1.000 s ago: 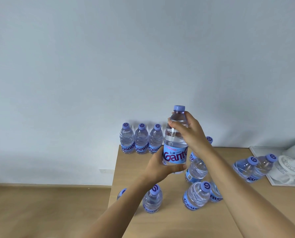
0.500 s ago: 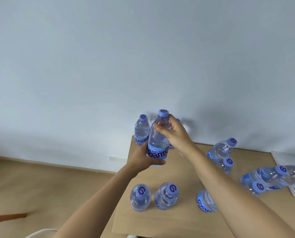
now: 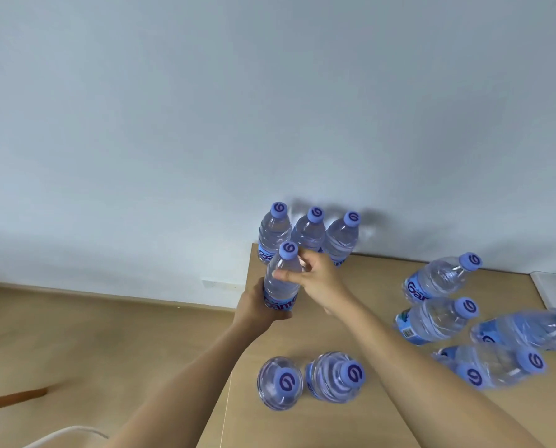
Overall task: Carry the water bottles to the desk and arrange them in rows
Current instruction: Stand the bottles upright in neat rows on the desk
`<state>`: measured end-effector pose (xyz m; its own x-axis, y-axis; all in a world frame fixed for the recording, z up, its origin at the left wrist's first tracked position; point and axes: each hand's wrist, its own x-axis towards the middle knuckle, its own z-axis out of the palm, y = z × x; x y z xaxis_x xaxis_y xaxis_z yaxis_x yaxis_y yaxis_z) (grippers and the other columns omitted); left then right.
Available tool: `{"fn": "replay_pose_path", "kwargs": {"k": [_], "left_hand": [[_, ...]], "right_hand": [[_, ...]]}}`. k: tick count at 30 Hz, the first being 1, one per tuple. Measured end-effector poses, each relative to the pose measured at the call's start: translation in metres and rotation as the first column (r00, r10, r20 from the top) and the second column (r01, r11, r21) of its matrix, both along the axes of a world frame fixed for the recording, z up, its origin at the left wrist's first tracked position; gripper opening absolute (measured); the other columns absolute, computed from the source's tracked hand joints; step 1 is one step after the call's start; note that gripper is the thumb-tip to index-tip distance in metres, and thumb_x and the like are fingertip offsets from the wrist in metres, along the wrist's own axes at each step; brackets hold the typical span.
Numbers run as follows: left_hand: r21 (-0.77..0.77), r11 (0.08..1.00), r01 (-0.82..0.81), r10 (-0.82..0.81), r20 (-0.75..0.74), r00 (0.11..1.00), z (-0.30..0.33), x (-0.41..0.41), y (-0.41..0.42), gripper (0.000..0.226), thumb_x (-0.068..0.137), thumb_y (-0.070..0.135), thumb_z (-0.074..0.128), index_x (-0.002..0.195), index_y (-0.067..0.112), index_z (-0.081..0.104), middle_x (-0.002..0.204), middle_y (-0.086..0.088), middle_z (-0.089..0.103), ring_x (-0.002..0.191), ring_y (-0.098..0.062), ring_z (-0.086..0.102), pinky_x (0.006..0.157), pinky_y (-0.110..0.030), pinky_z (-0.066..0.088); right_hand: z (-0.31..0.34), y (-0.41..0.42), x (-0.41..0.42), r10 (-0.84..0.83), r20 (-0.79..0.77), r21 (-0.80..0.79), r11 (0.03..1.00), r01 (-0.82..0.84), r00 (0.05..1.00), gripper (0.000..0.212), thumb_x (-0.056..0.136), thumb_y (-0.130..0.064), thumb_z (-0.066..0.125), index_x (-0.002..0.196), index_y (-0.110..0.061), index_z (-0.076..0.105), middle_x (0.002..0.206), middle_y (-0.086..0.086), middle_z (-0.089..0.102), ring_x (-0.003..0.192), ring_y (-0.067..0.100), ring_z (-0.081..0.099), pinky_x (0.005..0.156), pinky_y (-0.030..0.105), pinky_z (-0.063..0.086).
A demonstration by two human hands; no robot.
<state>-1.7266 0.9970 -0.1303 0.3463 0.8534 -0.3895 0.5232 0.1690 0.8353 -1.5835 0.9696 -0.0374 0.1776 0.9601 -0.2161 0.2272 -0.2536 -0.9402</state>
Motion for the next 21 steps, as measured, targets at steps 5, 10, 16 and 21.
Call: {"fn": "replay_pose_path", "kwargs": {"k": [5,10,16,21], "left_hand": [[0.017,0.999,-0.042,0.041,0.044,0.998,-0.013,0.002,0.009,0.070,0.055,0.018,0.093,0.108,0.036,0.052,0.084,0.024,0.064,0.076,0.010,0.060,0.059,-0.004,0.044],[0.082,0.991,-0.109,0.102,0.086,0.991,-0.020,0.009,0.019,0.074,0.054,0.002,0.091,0.117,0.021,0.057,0.098,0.007,0.063,0.084,-0.008,0.061,0.064,-0.002,0.042],[0.120,0.985,-0.123,0.113,0.089,0.990,-0.024,0.014,0.027,0.069,0.057,0.001,0.089,0.115,0.020,0.056,0.112,-0.005,0.053,0.099,-0.023,0.060,0.083,-0.027,0.048],[0.127,0.985,-0.117,0.109,0.069,0.992,-0.023,0.015,0.033,0.069,0.058,0.003,0.087,0.118,0.017,0.055,0.111,-0.005,0.052,0.102,-0.027,0.059,0.090,-0.042,0.051]], "right_hand": [[-0.010,0.008,-0.001,0.015,0.016,0.008,1.000,-0.015,1.000,0.037,0.074,-0.021,0.086,0.108,-0.027,0.073,0.103,-0.011,0.076,0.096,0.006,0.069,0.087,0.026,0.055],[-0.014,0.015,-0.002,-0.021,-0.001,0.010,1.000,0.021,1.000,0.045,0.070,-0.015,0.089,0.106,-0.036,0.070,0.103,-0.014,0.076,0.097,0.001,0.069,0.084,0.019,0.053],[-0.012,0.024,-0.002,-0.044,0.122,0.030,0.999,0.041,0.992,0.048,0.069,-0.022,0.089,0.114,-0.024,0.070,0.114,-0.010,0.069,0.103,0.004,0.062,0.087,0.017,0.048],[-0.014,0.030,-0.001,-0.046,0.190,0.022,0.999,0.043,0.981,0.051,0.070,-0.027,0.089,0.116,-0.021,0.069,0.120,-0.006,0.059,0.106,0.009,0.057,0.085,0.010,0.042]]}}
